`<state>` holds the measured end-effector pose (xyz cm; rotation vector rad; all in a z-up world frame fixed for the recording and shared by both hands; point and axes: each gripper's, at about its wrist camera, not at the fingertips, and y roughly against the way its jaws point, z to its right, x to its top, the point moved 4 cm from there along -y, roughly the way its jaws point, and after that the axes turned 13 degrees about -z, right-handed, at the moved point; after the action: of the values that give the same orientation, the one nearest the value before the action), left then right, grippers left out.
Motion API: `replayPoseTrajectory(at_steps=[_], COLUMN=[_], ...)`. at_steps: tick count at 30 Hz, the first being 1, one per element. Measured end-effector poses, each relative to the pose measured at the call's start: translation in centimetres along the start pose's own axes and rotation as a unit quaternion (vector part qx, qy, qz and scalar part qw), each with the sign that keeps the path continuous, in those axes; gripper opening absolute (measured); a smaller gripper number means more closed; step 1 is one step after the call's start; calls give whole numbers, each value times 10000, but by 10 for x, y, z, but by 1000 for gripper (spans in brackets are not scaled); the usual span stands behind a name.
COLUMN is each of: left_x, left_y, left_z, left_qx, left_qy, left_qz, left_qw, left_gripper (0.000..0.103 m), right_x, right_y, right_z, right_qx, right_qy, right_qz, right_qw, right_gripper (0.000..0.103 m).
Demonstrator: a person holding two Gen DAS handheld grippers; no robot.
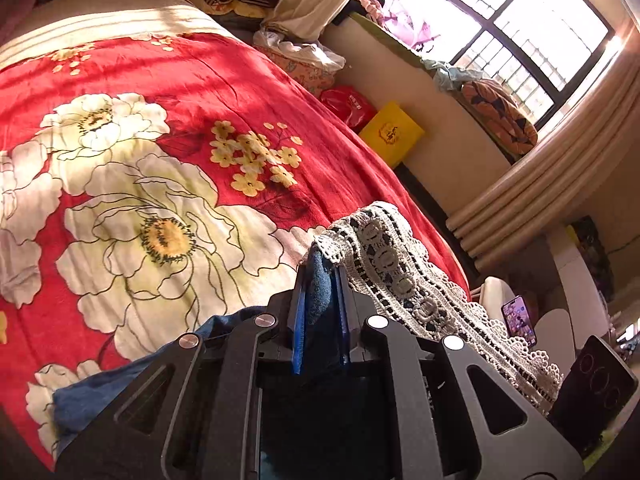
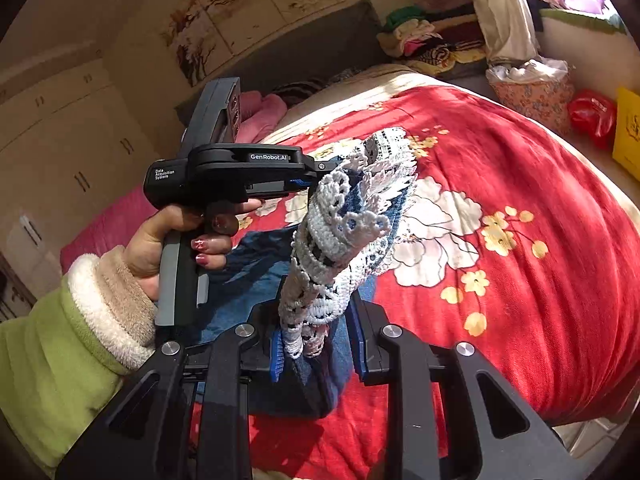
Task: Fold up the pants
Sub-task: 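Grasp the lace hem end with the right gripper while the left grasps the denim beside it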
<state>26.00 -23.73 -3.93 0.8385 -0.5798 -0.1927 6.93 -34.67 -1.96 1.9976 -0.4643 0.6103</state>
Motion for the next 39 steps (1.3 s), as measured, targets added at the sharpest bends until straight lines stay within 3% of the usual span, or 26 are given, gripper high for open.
replayPoseTrajectory(at_steps=[5,12,13,17,21,27,32,34,39], left_x=[-35,-80,-84,-99,-109,-121,-120,-118,-114], left_y=[42,59,64,92,113,109,103,107,115], left_z=[-32,-82,-86,-99,-109,-113,-108,-103,-101], left_qx=[29,132,55,-236,-433,-743,-998,-1147,-1130], left_qy=[454,1288,1372,1652,1831,1981,2036,2001,1996], left_qz=[352,365,411,650,824,736,698,769,900], left_qw=[9983,9909,9897,9838,9787,9746,9714,9700,9692], left_gripper=[6,12,16,49,54,59,62,68,75], right_x=[-3,-28,-33,-50,-62,-68,-57,-53,-59], right_y=[-24,-85,-90,-102,-113,-115,-96,-88,-99], right_z=[-48,-92,-98,-118,-132,-140,-135,-137,-151], right_qx=[18,-178,-249,-418,-429,-208,550,693,863], right_qy=[830,1501,1611,2093,2448,2531,2258,2312,2591], right_qz=[-228,-977,-1023,-1147,-1314,-1382,-1321,-1206,-1425], right_qw=[9963,9837,9813,9702,9597,9573,9636,9629,9514], right_gripper=[24,25,25,34,49,61,74,76,81])
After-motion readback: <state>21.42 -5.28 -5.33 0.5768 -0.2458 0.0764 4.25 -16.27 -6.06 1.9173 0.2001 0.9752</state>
